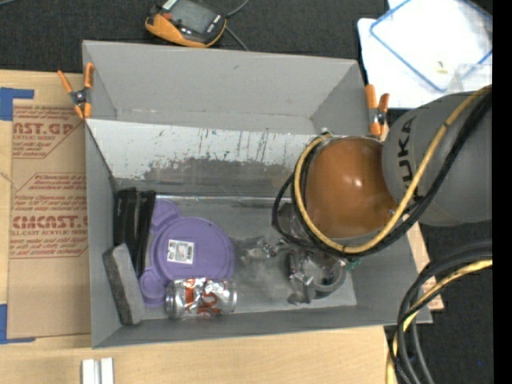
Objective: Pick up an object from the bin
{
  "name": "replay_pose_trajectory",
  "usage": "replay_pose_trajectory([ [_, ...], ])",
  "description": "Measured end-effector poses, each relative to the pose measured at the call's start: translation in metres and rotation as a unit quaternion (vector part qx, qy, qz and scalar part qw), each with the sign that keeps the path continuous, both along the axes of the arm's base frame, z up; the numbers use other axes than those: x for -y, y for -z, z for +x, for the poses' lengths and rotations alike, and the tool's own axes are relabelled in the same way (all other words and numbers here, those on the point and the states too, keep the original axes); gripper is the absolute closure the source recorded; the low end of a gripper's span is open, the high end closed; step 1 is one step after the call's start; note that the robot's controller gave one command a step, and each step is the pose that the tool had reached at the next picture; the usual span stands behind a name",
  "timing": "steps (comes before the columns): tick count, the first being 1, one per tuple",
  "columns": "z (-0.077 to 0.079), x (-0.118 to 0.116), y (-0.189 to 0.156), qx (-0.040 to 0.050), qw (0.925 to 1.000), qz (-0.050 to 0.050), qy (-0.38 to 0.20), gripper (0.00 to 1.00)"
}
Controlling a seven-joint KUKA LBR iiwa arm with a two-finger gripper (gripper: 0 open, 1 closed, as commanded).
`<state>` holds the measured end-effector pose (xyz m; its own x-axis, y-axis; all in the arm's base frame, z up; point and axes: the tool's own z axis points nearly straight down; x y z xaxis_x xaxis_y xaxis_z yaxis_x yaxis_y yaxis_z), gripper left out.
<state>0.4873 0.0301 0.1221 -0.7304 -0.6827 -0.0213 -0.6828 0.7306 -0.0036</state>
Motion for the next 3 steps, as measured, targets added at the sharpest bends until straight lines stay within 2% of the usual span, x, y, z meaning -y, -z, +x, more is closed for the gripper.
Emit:
replay_pose_trajectory([
  [1, -0.001, 0.001, 0.001, -0.0016, 1.0000, 0.000, 0.001, 0.00],
  [2, 0.084, -0.036, 0.034, 0.0027, 0.9978, 0.000, -0.066, 0.00],
  [3, 0.052, 0.050, 0.004, 0.0007, 0.9580, -0.004, -0.287, 0.00],
])
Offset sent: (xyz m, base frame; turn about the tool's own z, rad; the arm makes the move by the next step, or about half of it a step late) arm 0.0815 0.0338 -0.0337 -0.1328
